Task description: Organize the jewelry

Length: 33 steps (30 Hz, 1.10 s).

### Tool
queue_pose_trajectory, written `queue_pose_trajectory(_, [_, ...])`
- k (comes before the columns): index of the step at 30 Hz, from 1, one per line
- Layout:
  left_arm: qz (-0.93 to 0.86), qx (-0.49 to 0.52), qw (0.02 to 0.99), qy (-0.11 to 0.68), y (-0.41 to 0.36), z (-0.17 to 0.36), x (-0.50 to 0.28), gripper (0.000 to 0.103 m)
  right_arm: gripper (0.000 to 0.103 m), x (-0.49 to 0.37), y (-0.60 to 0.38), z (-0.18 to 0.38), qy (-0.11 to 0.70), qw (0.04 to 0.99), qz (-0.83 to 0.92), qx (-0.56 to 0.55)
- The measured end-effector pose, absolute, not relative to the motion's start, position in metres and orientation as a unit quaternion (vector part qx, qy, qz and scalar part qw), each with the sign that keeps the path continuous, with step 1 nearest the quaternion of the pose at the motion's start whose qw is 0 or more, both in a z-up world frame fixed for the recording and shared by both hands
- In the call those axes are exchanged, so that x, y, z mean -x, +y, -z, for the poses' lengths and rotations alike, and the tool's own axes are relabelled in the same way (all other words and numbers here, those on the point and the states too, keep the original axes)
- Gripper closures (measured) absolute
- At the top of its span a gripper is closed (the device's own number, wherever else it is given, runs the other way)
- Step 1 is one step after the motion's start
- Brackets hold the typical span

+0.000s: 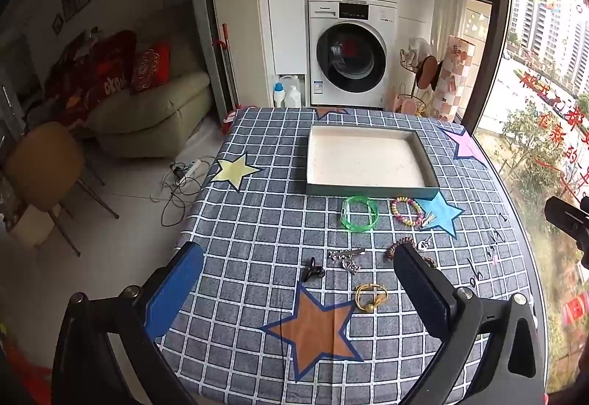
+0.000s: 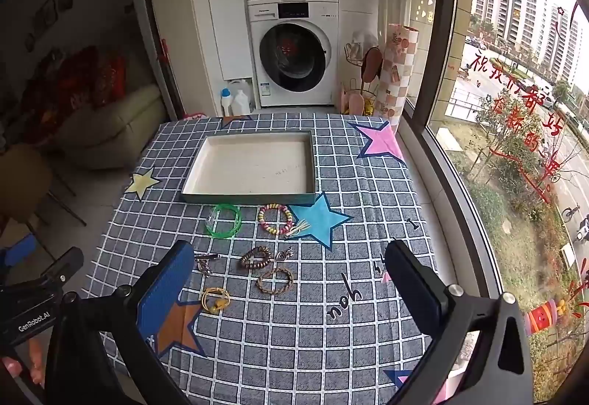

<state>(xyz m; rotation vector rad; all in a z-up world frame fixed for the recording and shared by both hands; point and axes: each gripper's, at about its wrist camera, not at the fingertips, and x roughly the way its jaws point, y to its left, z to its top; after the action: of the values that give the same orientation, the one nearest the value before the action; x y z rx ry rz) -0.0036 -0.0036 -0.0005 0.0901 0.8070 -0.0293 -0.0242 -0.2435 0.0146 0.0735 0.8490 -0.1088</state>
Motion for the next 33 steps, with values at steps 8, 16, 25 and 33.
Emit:
queue_pose_trajectory(8, [0.022,-0.028,0.92,0.391,0.003,-0.013,0.001,0.0,0.0,0.023,-0.241,-0.021,0.421,0.904,0.064,-0.043])
queue_pose_trajectory(16, [0.024,-0.025,0.92,0.391,0.004,-0.015,0.0,0.0,0.0,0.033,-0.234,-0.036,0.387,0.92,0.05,-0.037])
queue_pose_trajectory(25, [0.026,-0.026,0.919,0.391,0.003,-0.014,0.003,0.0,0.0,0.036,-0.233,-0.034,0.384,0.921,0.047,-0.04])
queue_pose_trajectory(33, [0.027,-0.026,0.919,0.392,0.002,-0.015,0.003,0.0,0.0,0.036,-0.231,-0.036,0.384,0.921,0.046,-0.039])
